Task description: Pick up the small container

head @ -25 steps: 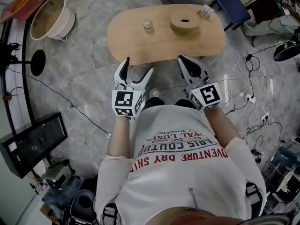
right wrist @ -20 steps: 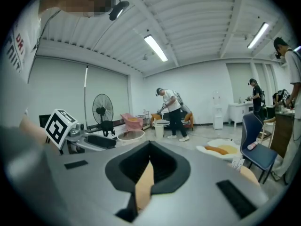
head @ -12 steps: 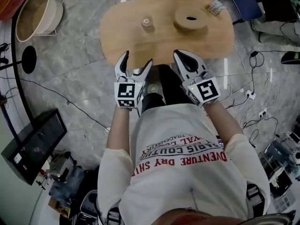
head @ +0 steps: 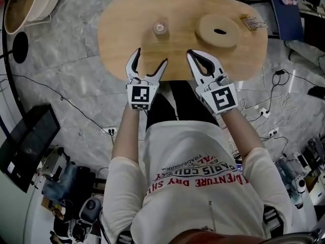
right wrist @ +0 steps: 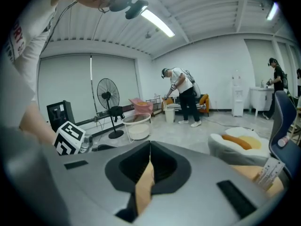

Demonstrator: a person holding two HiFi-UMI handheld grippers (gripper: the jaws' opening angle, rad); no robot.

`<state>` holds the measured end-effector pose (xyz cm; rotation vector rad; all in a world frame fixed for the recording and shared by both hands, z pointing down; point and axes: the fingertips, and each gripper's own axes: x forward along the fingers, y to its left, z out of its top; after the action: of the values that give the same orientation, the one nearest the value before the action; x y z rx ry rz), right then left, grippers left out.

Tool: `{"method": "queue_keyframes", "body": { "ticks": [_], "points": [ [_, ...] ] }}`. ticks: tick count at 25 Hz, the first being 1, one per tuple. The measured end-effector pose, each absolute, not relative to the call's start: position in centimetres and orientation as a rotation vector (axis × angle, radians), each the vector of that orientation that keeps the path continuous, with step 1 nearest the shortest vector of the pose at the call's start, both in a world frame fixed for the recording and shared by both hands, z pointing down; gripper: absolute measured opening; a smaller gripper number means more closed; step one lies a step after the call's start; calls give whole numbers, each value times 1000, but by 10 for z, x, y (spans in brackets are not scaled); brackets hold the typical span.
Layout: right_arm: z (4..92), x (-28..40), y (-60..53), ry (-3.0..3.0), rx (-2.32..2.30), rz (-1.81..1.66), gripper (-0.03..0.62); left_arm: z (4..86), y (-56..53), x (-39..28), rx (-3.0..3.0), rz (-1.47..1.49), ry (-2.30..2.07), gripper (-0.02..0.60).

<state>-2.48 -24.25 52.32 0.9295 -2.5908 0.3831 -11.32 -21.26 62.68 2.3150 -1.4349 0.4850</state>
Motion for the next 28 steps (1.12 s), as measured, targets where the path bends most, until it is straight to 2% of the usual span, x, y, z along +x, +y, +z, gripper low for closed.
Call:
{"method": "queue_keyframes", "body": {
  "ticks": [13, 19, 28],
  "points": [
    [640, -24, -306, -2611, 906, 414, -3, 762, -279, -97, 2272, 544, -1450, 411],
    [666, -20, -320, -2614, 933, 457, -5, 794, -308, -91, 2290, 586, -1508, 433],
    [689, -17, -317, -2611, 970, 554, -5, 826, -332, -88, 2278, 695, -1534, 431]
  ]
}}
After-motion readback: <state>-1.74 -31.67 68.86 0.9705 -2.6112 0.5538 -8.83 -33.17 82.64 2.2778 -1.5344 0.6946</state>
